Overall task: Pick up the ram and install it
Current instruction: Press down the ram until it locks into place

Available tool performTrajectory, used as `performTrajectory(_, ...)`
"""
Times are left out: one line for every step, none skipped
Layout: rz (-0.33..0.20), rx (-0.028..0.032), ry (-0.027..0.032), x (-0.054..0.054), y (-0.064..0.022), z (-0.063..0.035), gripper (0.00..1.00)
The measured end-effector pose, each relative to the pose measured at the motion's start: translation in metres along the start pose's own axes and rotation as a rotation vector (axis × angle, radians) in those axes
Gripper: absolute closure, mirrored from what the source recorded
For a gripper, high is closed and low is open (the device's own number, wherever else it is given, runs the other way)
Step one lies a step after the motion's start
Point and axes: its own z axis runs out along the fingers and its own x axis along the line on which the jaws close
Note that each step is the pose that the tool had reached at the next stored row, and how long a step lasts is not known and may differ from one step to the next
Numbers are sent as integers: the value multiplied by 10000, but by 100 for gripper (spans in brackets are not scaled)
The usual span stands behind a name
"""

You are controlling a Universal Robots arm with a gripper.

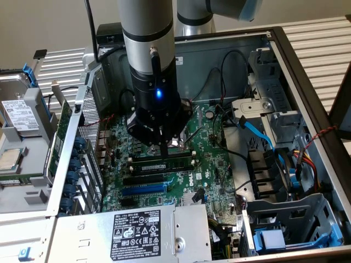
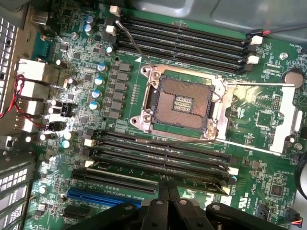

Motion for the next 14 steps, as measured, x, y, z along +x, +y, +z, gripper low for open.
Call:
performTrajectory(125, 3, -1, 0, 0, 0, 89)
performTrajectory(246, 6, -2, 0, 0, 0, 89)
performTrajectory(370, 8, -4, 0, 0, 0, 89)
performTrajectory(479, 11, -5, 0, 0, 0, 89)
performTrajectory(581, 13, -6, 0, 0, 0, 89)
performTrajectory(667, 15, -7, 0, 0, 0, 89)
performTrajectory(734, 17, -8, 0, 0, 0, 89)
performTrajectory(791, 18, -9, 0, 0, 0, 89)
performTrajectory(806, 19, -9, 0, 0, 0, 89)
performTrajectory(806, 19, -9, 0, 0, 0, 89)
performTrajectory(806, 18, -9, 0, 0, 0, 89)
performTrajectory(806, 19, -9, 0, 0, 0, 89)
performTrajectory(807, 19, -9, 0, 0, 0, 89)
performTrajectory(806, 19, -9, 0, 0, 0, 89)
